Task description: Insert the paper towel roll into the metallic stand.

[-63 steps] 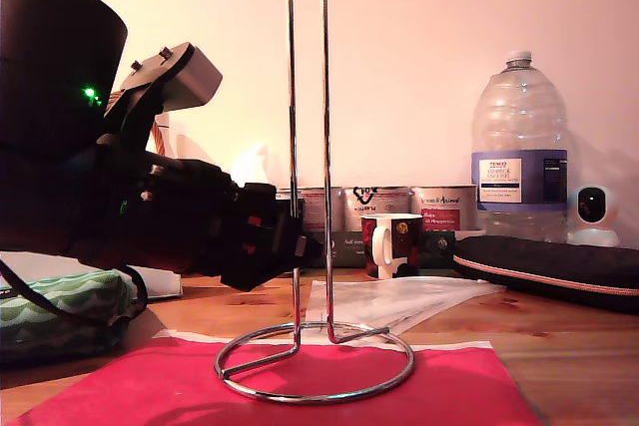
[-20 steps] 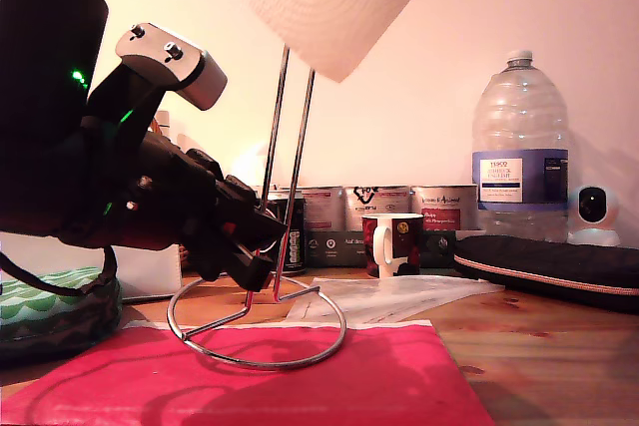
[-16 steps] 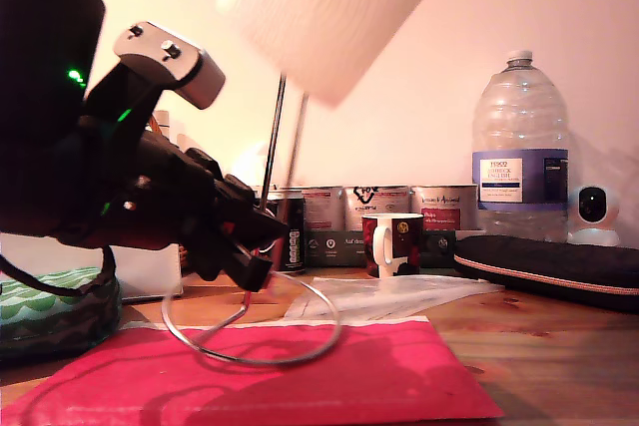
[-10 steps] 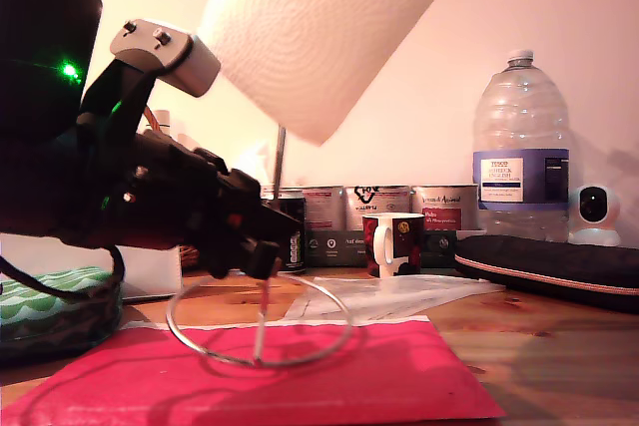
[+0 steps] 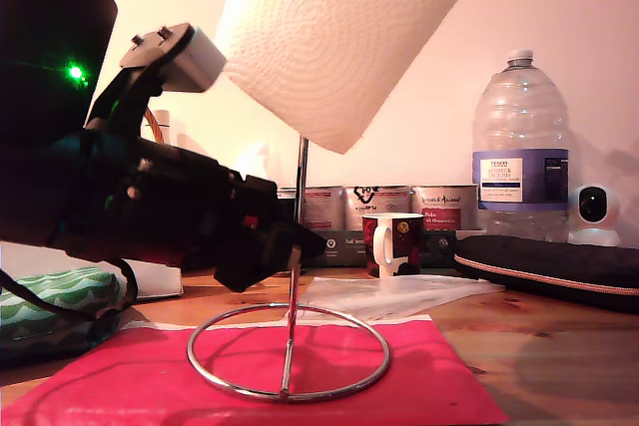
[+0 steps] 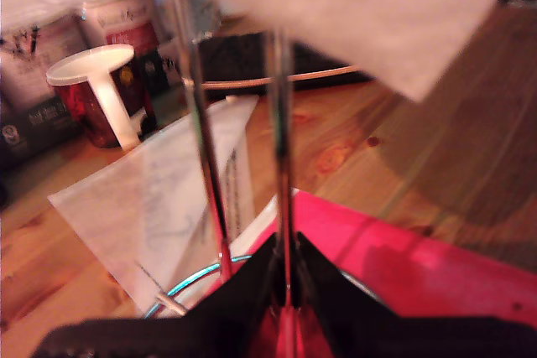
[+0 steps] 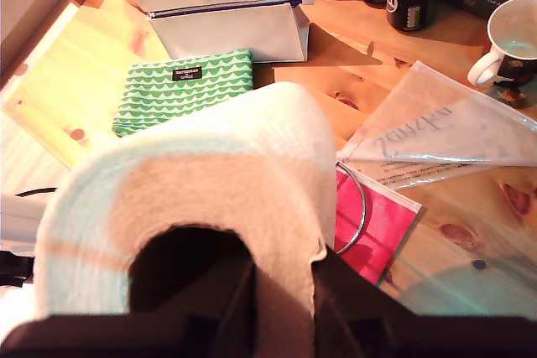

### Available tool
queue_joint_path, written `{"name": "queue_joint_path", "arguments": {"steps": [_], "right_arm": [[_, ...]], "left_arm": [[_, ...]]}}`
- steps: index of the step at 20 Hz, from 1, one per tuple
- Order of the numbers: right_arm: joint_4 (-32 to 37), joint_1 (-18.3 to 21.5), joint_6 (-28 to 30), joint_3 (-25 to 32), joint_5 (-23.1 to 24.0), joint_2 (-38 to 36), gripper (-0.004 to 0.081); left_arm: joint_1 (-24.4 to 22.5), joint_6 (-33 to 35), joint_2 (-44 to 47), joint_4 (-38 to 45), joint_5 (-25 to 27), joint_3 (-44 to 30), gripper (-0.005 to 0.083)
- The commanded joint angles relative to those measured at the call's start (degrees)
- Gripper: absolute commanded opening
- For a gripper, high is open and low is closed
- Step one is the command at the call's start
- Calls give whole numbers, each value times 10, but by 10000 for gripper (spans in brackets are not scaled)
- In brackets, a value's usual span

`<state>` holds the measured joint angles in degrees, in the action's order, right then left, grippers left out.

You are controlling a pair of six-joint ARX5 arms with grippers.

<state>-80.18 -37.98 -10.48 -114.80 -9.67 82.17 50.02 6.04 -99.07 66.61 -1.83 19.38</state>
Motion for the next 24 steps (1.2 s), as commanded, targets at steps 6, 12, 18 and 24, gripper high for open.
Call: {"name": "queue_joint_path", "arguments": {"steps": [6, 12, 18, 24], "right_arm": [[14, -4, 0, 0, 12, 39, -12], [14, -4, 0, 0, 18, 42, -12], [14, -7, 0, 0, 28, 46, -12], [14, -7, 0, 0, 28, 46, -12]], "left_arm": [[9, -113, 6, -6, -87, 2, -21], [9, -161, 6, -9, -94, 2, 4], [6, -118, 6, -41, -97, 2, 287], [6, -120, 6, -42, -99, 2, 289]]}}
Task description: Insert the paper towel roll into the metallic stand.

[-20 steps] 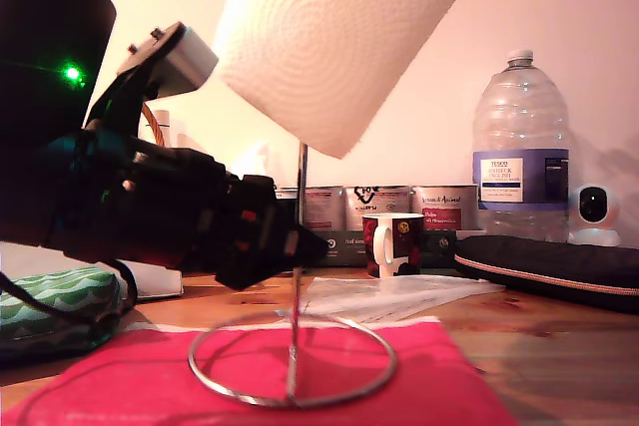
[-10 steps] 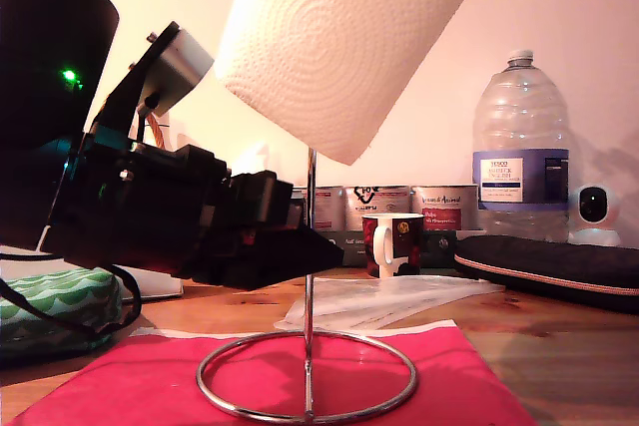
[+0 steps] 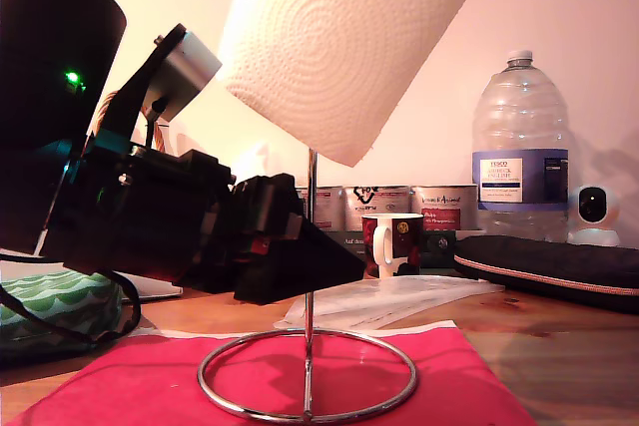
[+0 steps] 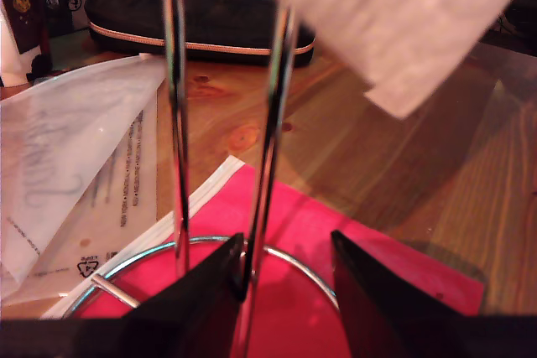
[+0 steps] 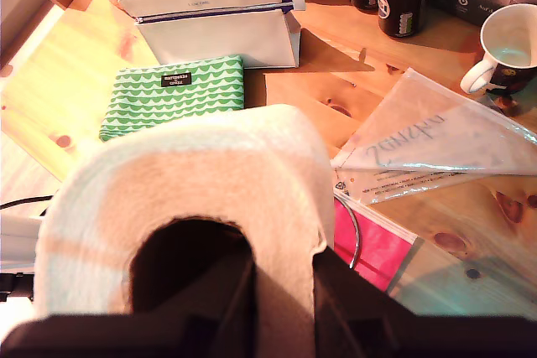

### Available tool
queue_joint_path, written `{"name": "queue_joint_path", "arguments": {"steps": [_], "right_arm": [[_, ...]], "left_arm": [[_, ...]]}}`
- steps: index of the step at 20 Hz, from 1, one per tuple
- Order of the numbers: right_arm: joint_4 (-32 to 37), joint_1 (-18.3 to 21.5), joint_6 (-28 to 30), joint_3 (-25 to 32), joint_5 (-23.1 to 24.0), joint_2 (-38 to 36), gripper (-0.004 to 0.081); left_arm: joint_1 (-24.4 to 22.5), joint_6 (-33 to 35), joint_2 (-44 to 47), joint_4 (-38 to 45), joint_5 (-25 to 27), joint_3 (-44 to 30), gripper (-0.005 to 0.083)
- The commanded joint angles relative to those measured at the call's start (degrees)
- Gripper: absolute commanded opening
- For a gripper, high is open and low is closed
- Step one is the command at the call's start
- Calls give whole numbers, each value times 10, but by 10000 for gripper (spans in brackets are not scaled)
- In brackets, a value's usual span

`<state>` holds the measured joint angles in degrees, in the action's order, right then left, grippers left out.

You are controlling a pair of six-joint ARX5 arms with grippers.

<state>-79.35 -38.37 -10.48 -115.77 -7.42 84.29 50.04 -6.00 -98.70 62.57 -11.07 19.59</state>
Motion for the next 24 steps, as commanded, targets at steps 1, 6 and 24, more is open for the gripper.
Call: {"name": "queue_joint_path", "arguments": {"steps": [1, 6, 24], "right_arm": [[6, -3, -1, 9, 5, 27, -12], [6, -5, -2, 9, 5, 46, -12], [6, -6, -2, 9, 7, 63, -12]], "left_arm": [[6, 0, 3, -3, -7, -1, 289], [6, 0, 18, -31, 0, -1, 289], [-8, 13, 124, -201, 10, -2, 289]]}}
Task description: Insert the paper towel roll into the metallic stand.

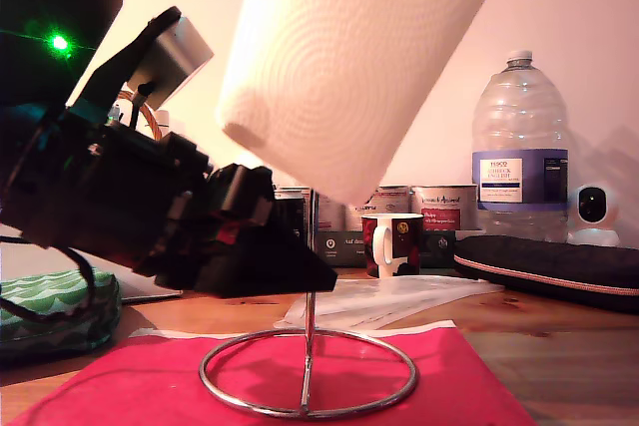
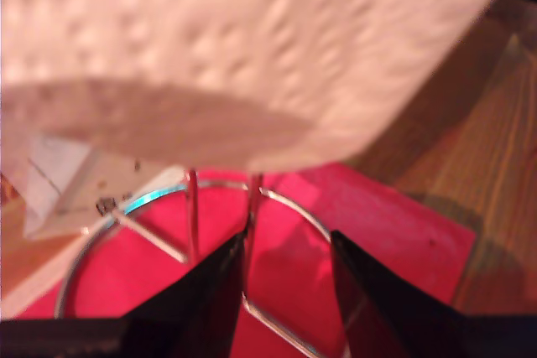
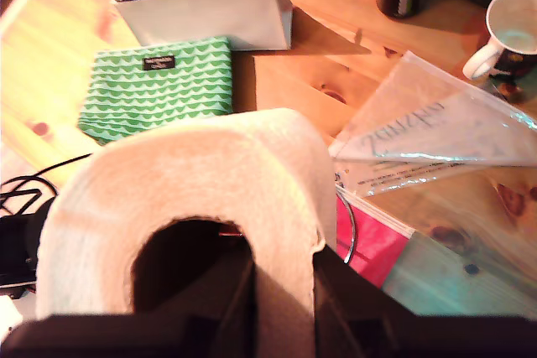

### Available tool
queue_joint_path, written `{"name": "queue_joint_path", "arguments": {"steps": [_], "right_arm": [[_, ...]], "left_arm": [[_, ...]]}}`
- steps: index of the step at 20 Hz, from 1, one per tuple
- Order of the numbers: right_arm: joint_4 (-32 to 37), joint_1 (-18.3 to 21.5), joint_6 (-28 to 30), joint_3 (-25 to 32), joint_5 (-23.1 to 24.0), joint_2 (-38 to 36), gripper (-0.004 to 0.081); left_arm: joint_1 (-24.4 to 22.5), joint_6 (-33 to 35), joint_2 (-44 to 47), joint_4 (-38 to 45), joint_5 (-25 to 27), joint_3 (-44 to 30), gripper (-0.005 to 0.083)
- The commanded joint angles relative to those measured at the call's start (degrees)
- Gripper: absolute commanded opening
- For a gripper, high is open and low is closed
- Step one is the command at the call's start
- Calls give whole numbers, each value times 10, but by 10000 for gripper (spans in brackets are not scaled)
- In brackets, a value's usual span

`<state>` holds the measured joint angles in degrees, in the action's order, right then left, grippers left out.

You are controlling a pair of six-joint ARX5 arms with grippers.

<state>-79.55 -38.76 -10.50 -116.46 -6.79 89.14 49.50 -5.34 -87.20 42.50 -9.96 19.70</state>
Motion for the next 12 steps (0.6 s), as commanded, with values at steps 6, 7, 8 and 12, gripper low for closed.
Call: {"name": "queue_joint_path", "arguments": {"steps": [6, 7, 8, 12], "right_arm": [[8, -2, -2, 16, 1, 14, -12], [8, -2, -2, 16, 1, 14, -12], [8, -2, -2, 16, 1, 14, -12], [8, -2, -2, 16, 1, 15, -12]], "left_arm": [[-21, 9, 56, -16, 4, -35, 288], [-23, 8, 68, -16, 9, -45, 288], [-25, 7, 80, -19, 10, -55, 288], [-25, -13, 140, -18, 14, -92, 287]]}}
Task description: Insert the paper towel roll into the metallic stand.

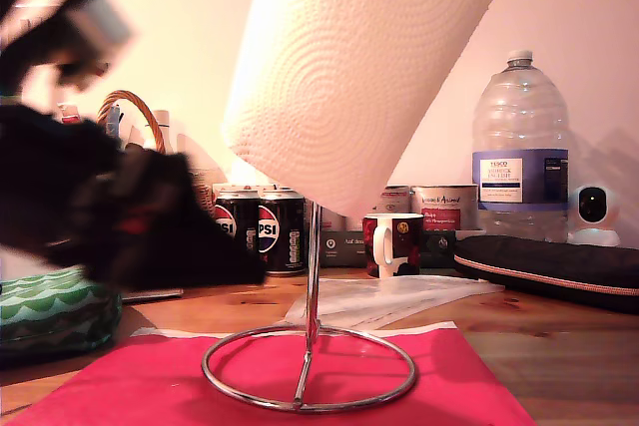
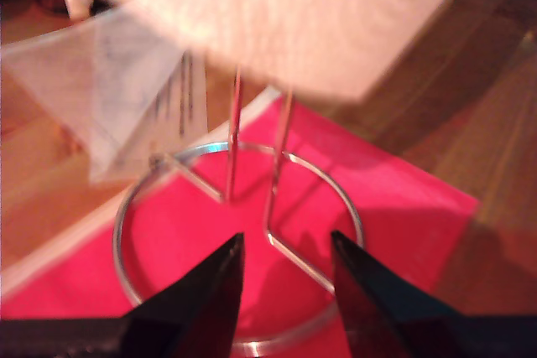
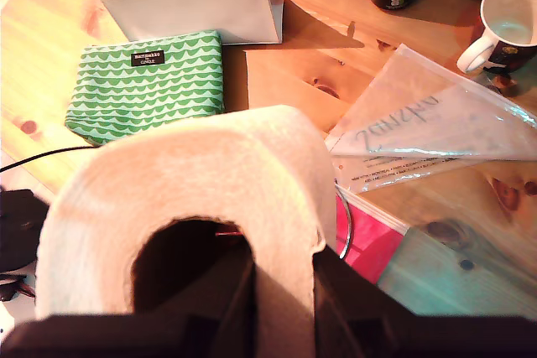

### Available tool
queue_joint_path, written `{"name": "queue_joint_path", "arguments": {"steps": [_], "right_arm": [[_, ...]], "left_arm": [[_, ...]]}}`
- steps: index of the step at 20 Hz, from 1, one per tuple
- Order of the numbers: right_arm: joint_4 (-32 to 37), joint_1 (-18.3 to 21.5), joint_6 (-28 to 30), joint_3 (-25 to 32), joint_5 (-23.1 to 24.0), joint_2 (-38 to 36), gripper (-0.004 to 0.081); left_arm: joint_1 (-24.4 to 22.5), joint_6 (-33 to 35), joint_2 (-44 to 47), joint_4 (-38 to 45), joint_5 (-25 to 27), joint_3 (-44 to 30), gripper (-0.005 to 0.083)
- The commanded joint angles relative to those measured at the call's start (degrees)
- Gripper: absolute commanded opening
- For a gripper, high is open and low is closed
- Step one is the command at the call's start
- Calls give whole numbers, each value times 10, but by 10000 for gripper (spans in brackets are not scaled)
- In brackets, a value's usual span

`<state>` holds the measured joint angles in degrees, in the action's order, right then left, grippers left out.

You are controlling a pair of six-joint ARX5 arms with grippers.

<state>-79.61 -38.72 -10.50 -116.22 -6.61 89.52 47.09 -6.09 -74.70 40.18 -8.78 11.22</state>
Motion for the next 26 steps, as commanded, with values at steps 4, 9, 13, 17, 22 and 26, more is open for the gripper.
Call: {"name": "queue_joint_path", "arguments": {"steps": [4, 9, 13, 17, 22, 26], "right_arm": [[8, -3, -3, 14, -1, 22, -12], [8, -13, -5, 14, 2, 44, -12], [8, -22, -7, 14, 3, 62, -12], [8, -26, -7, 14, 11, 76, -12], [8, -26, -7, 14, 12, 86, -12], [8, -29, -7, 14, 12, 103, -12]], "left_arm": [[0, -30, 94, -7, 2, -16, 287], [0, -30, 183, -53, 2, -16, 286], [3, -30, 256, -90, 2, -16, 286], [7, -30, 322, -130, 2, -16, 286], [7, -30, 382, -162, 2, -16, 286], [7, -30, 419, -169, 3, -16, 286]]}}
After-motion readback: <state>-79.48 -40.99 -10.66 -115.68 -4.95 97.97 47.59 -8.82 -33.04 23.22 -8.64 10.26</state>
